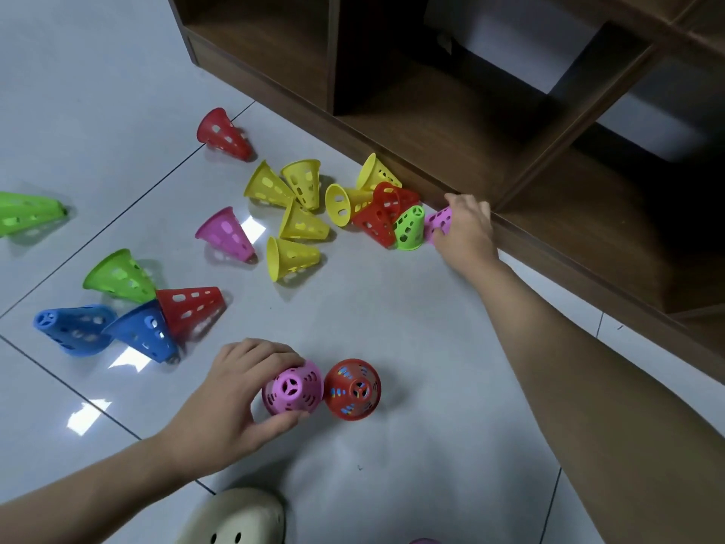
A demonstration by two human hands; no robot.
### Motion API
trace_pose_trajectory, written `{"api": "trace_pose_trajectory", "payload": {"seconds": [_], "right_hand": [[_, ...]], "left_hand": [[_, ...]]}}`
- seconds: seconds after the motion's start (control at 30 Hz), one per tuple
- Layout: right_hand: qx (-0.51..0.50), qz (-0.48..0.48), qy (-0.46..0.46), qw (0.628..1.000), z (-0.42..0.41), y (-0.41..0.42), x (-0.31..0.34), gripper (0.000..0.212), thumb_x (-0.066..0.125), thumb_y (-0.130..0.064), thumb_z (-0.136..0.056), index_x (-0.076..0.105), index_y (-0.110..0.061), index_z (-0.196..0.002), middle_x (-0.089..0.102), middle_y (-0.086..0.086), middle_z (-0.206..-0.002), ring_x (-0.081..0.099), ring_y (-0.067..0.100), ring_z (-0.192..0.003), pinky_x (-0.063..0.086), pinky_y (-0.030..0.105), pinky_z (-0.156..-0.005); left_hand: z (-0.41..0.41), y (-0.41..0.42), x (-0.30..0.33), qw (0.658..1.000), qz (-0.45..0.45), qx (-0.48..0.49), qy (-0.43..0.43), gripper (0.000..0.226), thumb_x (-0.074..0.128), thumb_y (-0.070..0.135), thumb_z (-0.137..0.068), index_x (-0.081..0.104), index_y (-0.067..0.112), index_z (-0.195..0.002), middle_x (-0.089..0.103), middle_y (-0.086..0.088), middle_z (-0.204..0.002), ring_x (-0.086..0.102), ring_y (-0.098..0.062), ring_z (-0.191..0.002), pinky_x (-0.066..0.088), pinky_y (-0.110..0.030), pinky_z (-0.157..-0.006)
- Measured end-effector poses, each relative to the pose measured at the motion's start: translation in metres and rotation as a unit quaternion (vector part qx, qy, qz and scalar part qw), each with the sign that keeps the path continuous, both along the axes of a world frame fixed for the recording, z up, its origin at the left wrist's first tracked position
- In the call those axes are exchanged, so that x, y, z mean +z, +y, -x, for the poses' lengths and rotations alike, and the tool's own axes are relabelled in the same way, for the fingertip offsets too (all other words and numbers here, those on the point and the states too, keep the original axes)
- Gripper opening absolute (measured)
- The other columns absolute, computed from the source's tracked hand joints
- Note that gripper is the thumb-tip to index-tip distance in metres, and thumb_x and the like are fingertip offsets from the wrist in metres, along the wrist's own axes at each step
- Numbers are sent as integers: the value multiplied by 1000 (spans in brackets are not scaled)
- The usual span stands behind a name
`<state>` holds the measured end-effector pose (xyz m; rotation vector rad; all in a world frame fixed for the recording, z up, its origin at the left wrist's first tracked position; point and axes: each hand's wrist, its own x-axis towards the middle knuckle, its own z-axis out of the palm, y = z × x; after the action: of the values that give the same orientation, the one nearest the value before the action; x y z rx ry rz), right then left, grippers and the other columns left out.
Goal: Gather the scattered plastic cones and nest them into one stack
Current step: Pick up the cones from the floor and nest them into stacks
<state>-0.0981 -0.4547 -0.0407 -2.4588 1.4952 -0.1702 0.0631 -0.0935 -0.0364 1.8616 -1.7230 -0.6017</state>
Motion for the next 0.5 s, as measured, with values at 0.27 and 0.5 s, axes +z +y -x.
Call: {"api": "trace_pose_trajectory", "payload": {"seconds": [0.27, 0.5], "right_hand": [[-92, -78, -67, 990, 8, -5, 5, 44, 62, 1, -93, 57, -6, -136, 46, 12, -144, 57, 32, -122, 52, 36, -96], [-77, -176, -74, 979, 32, 6, -7, 44, 75, -18, -87, 61, -15, -129, 59, 11, -127, 58, 26, -112, 53, 34, -84]], "left_hand": [[-16, 1, -3, 999, 26, -37, -14, 55, 48, 61, -96, 61, 16, -127, 59, 7, -125, 56, -16, -111, 40, -35, -95], [-70, -26, -20, 953, -64, 181, -232, 51, 44, 50, -92, 59, 15, -126, 57, -13, -131, 52, -38, -116, 34, -47, -98]]}}
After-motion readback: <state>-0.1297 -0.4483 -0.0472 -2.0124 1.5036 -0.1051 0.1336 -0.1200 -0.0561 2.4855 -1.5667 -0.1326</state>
